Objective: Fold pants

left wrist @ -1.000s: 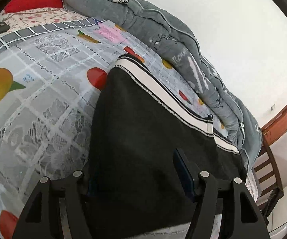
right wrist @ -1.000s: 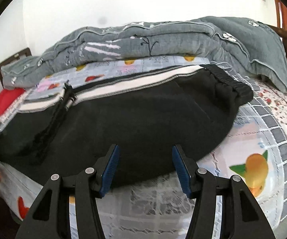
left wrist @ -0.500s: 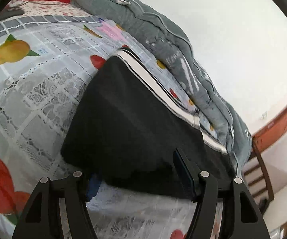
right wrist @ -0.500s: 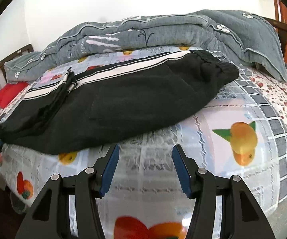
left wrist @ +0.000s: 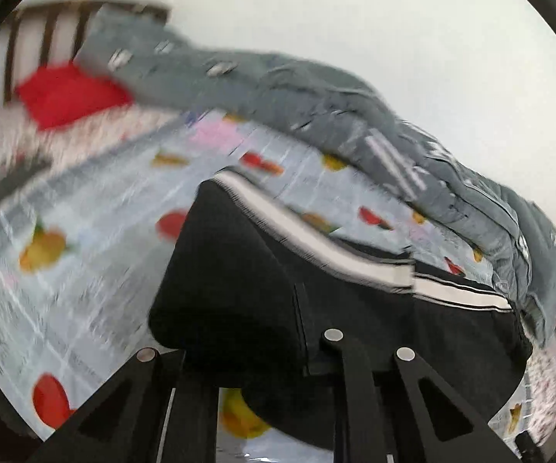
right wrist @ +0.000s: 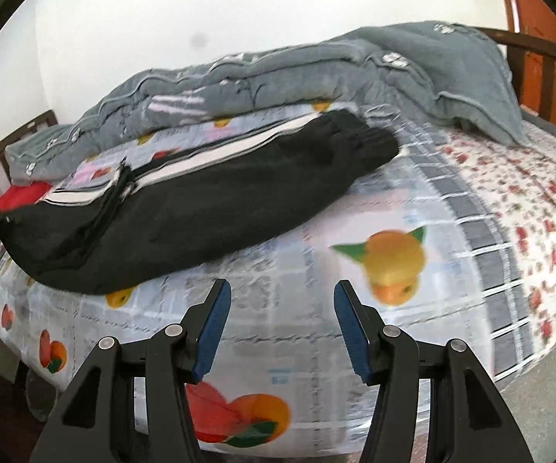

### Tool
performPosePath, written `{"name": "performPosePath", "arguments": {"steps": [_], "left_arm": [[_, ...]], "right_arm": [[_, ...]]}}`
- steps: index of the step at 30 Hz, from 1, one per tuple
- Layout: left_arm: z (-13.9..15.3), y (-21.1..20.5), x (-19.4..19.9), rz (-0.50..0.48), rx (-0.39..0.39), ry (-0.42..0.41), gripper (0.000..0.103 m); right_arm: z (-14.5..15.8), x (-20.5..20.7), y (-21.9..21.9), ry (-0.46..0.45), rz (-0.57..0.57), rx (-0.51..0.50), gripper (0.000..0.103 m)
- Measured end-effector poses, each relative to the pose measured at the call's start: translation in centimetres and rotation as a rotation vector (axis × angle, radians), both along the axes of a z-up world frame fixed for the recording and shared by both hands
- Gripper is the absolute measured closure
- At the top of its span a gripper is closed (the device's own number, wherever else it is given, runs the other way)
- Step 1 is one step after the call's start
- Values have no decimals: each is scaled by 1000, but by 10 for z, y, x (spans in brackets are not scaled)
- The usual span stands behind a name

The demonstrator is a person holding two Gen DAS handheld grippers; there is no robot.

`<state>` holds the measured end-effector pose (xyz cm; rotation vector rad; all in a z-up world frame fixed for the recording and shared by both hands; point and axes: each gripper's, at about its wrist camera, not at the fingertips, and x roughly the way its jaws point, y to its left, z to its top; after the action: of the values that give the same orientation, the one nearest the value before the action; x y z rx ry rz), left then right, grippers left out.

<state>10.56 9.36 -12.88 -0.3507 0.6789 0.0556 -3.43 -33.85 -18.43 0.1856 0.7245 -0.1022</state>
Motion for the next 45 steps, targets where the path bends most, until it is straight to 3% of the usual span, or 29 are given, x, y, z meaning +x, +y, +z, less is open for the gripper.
{"name": "performPosePath", "arguments": {"steps": [6,11,15,20,22,23,24,25,27,30,32,33,39,42,45], "left_arm": [[49,-103,13,-139,200,-95,88],[53,-199,16,-299,295,-136,88],[19,-264,22,-418,286,-70,88],[-57,-327,19,-536,269,86,88],[-66,-337,11,-520,309,51,87],[-64,-340,7,-527,316,31,84],[-63,-339,5,-548,291,31,74],[-60,-337,5,-576,249,39,64],[-53,-330,5,-638,159,45,53],[-40,-310,-5,-695,54,3,51],[-30,-290,-15,-732,5,-51,39],[-27,-286,-15,-724,4,-76,34],[-16,-208,-28,-615,96,-139,32],[-22,-172,-32,-595,103,-113,30],[-39,-149,-42,-602,85,-69,27]], "right_arm": [[13,-12,-33,-52,-38,-10,48],[16,-17,-61,-60,-65,-12,48],[13,-21,-81,-48,-88,-18,48],[2,-32,-94,-7,-104,-13,48],[-2,-35,-94,12,-106,-24,48],[-4,-36,-94,21,-105,-28,48],[-4,-36,-94,25,-102,-30,48],[-5,-36,-93,25,-98,-30,48],[-4,-32,-90,22,-92,-30,48],[3,-21,-81,2,-65,-12,46],[9,-10,-72,-20,-37,3,43],[12,-3,-67,-32,-24,7,43],[28,42,-40,-101,52,117,37],[22,67,-34,-99,45,180,36],[-1,102,-35,-55,20,300,36]]}}
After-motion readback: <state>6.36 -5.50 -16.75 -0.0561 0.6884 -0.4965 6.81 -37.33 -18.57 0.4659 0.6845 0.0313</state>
